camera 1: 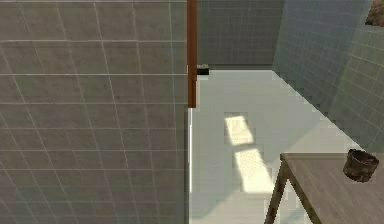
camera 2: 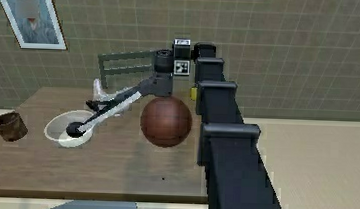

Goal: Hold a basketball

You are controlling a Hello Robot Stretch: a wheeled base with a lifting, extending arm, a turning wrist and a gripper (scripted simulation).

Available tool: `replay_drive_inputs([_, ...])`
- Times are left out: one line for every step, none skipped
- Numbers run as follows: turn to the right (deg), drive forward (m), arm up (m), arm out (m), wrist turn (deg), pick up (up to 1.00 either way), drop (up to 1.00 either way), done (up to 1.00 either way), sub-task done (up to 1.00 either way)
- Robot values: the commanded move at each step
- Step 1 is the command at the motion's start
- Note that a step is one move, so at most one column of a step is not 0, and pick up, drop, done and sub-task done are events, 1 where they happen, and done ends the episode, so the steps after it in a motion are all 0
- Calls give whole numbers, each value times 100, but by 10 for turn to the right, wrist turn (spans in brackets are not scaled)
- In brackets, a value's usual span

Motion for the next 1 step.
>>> replay_drive_inputs([0, 0, 0, 0, 450, 0, 0, 0, 0])
